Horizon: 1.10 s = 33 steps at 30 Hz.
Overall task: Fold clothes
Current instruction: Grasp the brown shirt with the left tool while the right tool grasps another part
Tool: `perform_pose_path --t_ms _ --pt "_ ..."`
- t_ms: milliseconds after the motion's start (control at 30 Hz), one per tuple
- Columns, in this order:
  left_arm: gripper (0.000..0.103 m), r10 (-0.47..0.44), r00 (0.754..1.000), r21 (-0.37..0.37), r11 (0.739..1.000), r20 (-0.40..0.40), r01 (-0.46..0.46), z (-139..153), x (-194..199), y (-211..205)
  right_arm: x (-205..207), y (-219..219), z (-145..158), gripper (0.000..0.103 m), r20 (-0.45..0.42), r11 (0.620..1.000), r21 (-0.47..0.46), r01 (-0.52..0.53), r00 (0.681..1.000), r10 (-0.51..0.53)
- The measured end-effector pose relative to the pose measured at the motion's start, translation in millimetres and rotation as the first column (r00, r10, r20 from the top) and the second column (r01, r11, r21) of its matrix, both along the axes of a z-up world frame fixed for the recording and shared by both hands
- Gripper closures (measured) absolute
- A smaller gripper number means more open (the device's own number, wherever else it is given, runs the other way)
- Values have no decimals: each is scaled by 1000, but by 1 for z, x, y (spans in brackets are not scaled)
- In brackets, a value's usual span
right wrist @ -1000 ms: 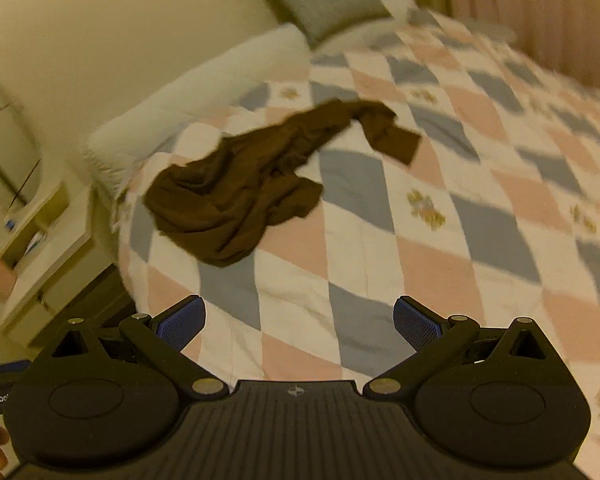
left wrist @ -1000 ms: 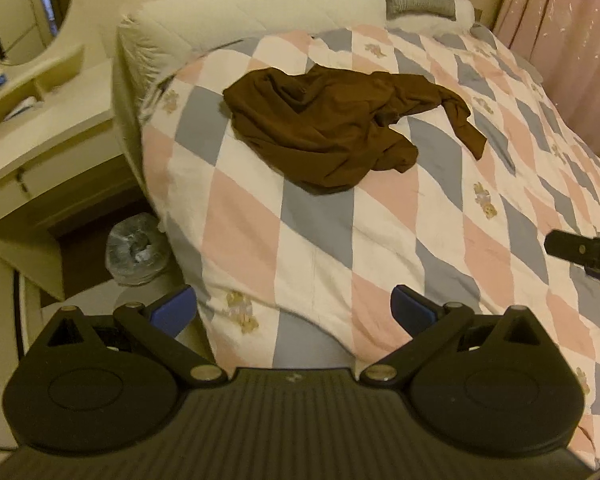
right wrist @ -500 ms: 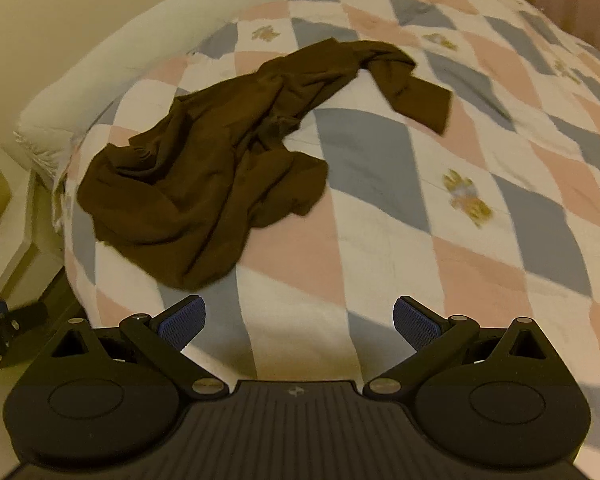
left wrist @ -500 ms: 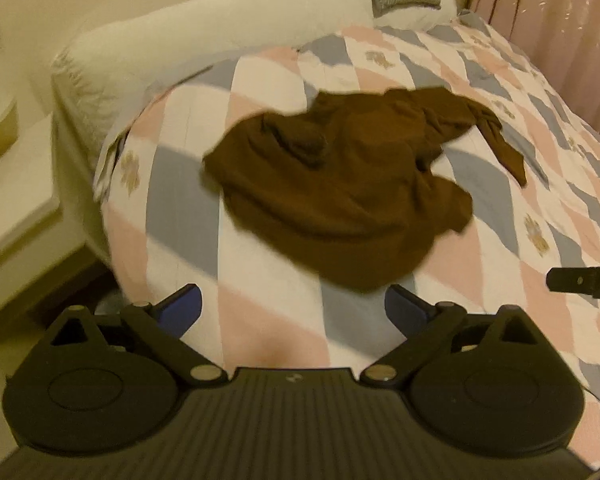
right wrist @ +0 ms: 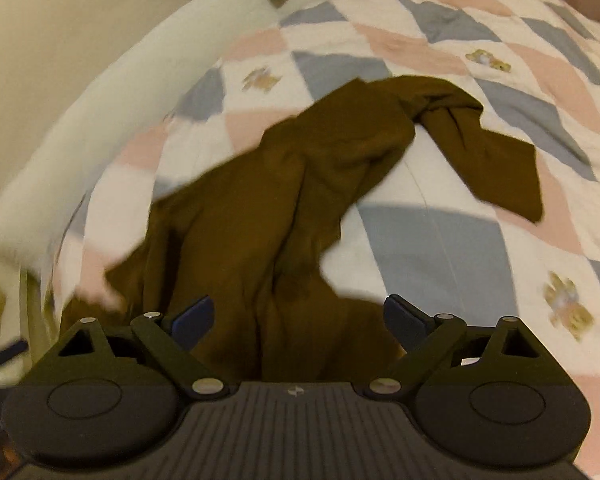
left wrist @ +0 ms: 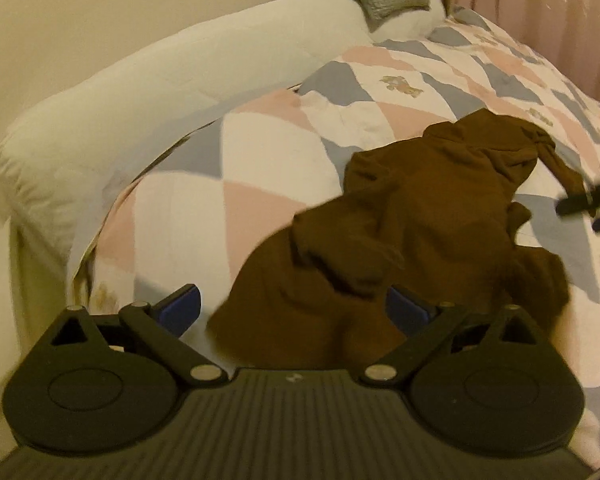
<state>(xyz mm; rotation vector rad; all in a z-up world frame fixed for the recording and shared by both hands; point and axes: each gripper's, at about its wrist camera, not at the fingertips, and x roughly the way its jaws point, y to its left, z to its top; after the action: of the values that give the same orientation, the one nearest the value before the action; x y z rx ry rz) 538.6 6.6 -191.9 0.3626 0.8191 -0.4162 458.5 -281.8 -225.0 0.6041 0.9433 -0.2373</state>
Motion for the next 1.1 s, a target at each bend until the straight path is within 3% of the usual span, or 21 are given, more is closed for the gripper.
perform_pose_path --t_ms 200,267,367,400,467,500,533,633,767,900,1000,1100 --pt "10 -132 991 75 989 20 130 -27 21 -27 41 -55 -34 20 17 966 149 212 976 -217" --pt "19 -165 986 89 983 16 163 -33 23 -32 50 -68 -44 20 14 947 186 262 963 -269" --pt "44 -189 982 104 977 6 188 -42 26 -35 67 -80 -59 23 -9 935 189 301 952 -305" --pt "61 -187 982 92 978 -3 186 -42 26 -33 73 -82 -64 29 -19 937 178 301 953 -303" --pt "68 -181 983 67 981 -21 182 -42 28 -28 82 -83 -74 40 -47 941 167 293 956 -289" --pt "75 -178 984 54 982 -31 179 -42 28 -26 85 -82 -77 62 -44 943 181 280 960 -277" --pt "80 -175 984 38 984 -40 176 -40 28 -24 86 -82 -80 74 -40 944 193 269 963 -266" --pt "84 -168 984 -4 986 -55 168 -30 22 -17 79 -76 -68 86 -7 954 166 251 967 -253" --pt "85 -170 983 -74 983 -62 165 -2 1 -2 37 -78 -34 90 86 948 197 251 959 -271" --pt "85 -218 974 -167 964 -61 206 36 -39 20 -38 -86 5 90 138 933 213 291 936 -323" --pt "85 -265 958 -209 948 -107 239 54 -81 31 -109 -86 19 90 112 924 208 321 930 -349" --pt "85 -337 924 -209 931 -181 298 54 -133 33 -186 -83 15 90 7 901 198 385 919 -394"
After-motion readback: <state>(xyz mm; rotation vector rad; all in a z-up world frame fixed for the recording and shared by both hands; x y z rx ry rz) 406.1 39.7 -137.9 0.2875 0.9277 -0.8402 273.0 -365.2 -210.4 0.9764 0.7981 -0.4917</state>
